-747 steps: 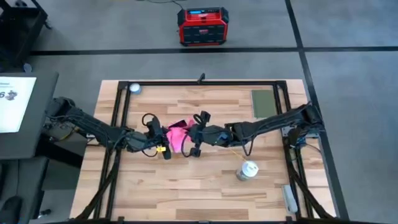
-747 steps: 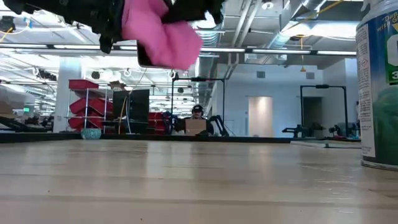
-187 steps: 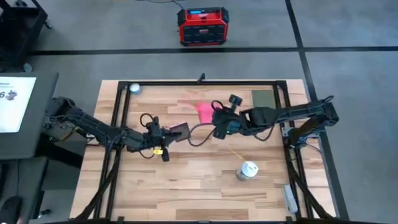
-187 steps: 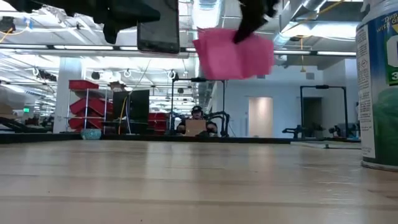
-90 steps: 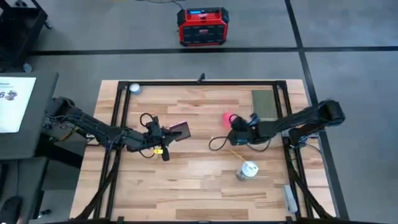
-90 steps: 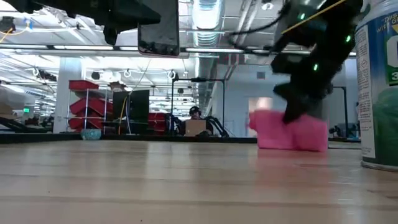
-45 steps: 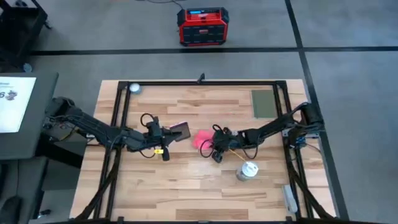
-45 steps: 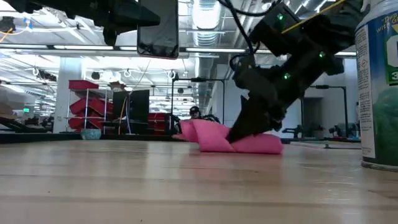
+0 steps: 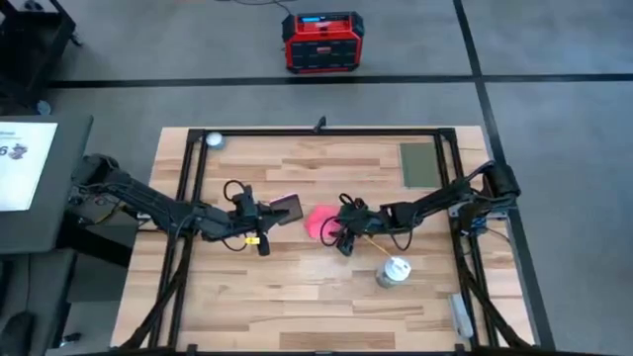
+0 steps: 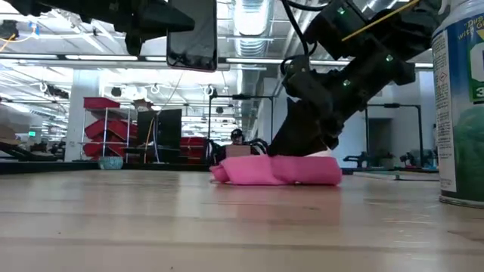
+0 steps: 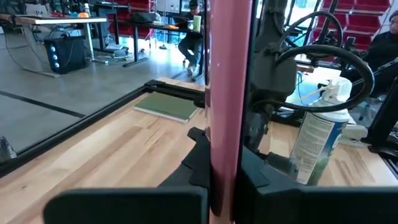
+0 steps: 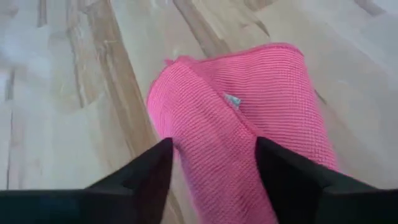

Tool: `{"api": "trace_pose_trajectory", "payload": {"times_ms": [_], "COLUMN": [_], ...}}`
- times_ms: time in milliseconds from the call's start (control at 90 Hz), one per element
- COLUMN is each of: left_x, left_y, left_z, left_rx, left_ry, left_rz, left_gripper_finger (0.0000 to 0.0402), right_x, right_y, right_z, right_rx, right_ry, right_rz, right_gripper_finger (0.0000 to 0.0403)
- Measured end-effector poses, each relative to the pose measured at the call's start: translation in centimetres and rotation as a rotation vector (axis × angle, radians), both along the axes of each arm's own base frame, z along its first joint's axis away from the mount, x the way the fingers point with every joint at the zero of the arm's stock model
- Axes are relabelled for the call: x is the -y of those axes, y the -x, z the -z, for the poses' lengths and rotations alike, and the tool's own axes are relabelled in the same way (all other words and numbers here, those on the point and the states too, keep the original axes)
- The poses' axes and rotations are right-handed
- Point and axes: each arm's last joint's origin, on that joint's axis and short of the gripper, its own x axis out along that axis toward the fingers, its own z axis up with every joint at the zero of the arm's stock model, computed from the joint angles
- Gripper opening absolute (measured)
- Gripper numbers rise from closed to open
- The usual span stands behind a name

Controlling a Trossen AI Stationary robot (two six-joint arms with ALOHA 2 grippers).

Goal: Apply microfiber cloth
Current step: Wipe the front of the phone using the pink microfiber cloth, then spray the back of the pink phone using the spray bottle

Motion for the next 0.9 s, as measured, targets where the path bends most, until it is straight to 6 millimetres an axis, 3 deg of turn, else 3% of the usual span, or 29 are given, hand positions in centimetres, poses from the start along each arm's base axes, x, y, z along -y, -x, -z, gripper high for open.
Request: {"api": "trace_pose_trajectory", "payload": {"times_ms": [178,356,656,778,900], "left_x": [0.0,0.0,0.0,-0.1,-0.2], "left_y": [0.0,0.0,0.0,0.1,0.1], "left_z": [0.0,0.0,0.0,0.1,0.3], "left_rx": [-0.005,-0.023,-0.088,-0.135,-0.196], "left_ry": [-0.015,-0.067,-0.247,-0.345,-0.446], "left_rz": [0.002,0.007,0.014,-0.012,-0.032], "left_gripper_finger": [0.0002,0.0002,0.0002,0.0002,0.0002], "right_x": [0.0,0.3,0.5,0.6,0.9], "right_y": [-0.5,-1.4,-3.4,-3.1,-2.0], "right_z": [-0.7,-2.1,-5.6,-7.5,-9.8], "right_rx": [0.092,0.220,0.282,0.247,0.241], "right_ry": [-0.002,0.013,0.114,0.175,0.234], "right_rz": [-0.005,-0.021,-0.073,-0.078,-0.049], "right_gripper_finger": [0.0280,0.0282,0.0280,0.0253,0.0176]}}
